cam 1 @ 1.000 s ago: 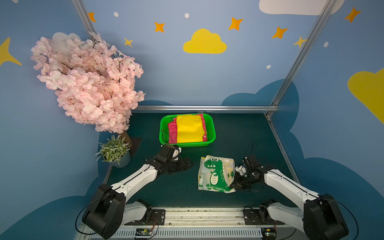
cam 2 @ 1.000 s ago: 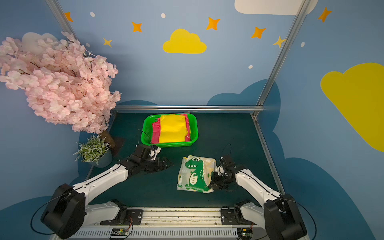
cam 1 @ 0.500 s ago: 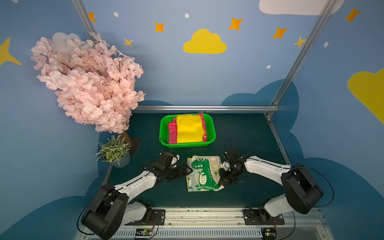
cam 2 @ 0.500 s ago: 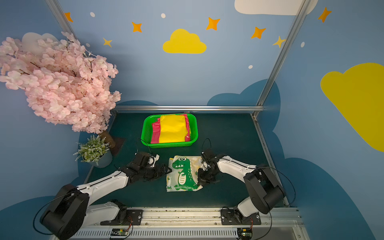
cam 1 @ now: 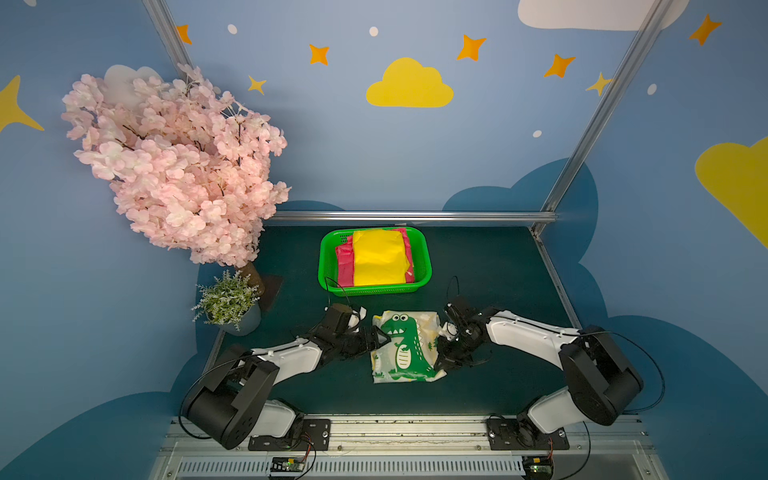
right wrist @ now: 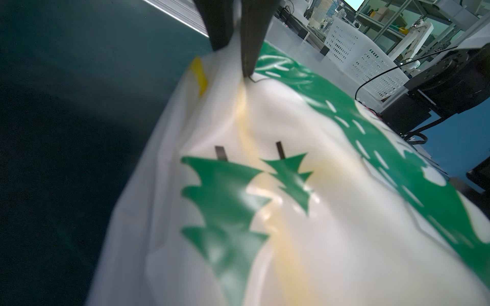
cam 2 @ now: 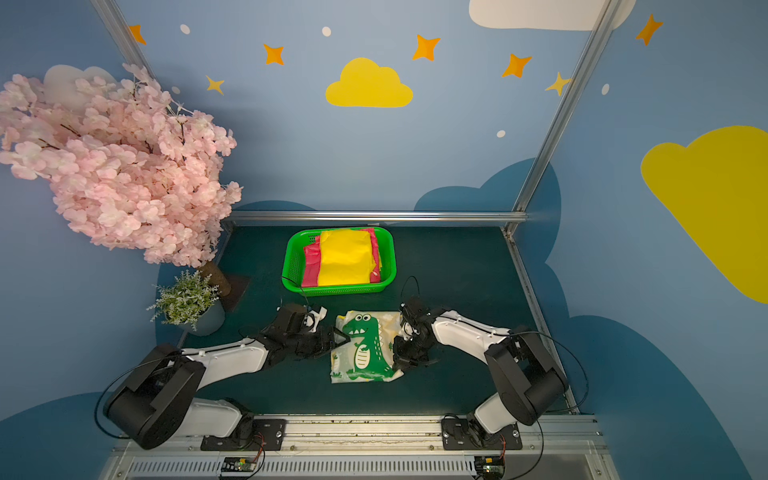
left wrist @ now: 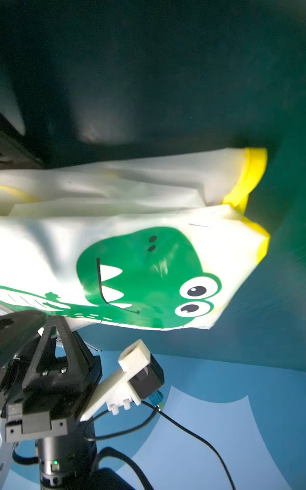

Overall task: Put the folded raincoat in the basket
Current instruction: Move the raincoat to the center of the board, then pick up the raincoat from the center of the board.

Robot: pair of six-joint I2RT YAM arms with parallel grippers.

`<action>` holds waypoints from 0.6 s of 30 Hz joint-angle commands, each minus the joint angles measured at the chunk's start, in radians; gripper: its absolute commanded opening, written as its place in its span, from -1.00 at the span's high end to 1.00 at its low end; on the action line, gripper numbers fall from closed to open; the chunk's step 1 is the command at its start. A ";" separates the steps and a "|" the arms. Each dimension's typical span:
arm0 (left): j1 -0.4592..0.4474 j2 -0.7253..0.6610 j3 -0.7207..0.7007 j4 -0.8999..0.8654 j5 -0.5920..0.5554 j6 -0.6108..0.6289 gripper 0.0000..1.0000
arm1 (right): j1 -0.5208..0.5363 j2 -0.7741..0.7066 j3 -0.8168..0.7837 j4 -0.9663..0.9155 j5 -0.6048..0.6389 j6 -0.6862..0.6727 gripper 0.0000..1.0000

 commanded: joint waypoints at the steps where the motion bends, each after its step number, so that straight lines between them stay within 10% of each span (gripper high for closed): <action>1: -0.015 0.005 -0.012 0.038 0.019 -0.001 -0.25 | 0.009 -0.014 0.027 -0.027 0.001 -0.013 1.00; 8: -0.033 -0.054 -0.019 0.019 0.020 -0.023 0.96 | 0.027 -0.079 0.025 -0.071 0.005 -0.010 1.00; 18: -0.082 -0.327 0.023 -0.204 -0.018 -0.055 0.96 | 0.067 -0.336 0.049 -0.212 0.007 0.053 1.00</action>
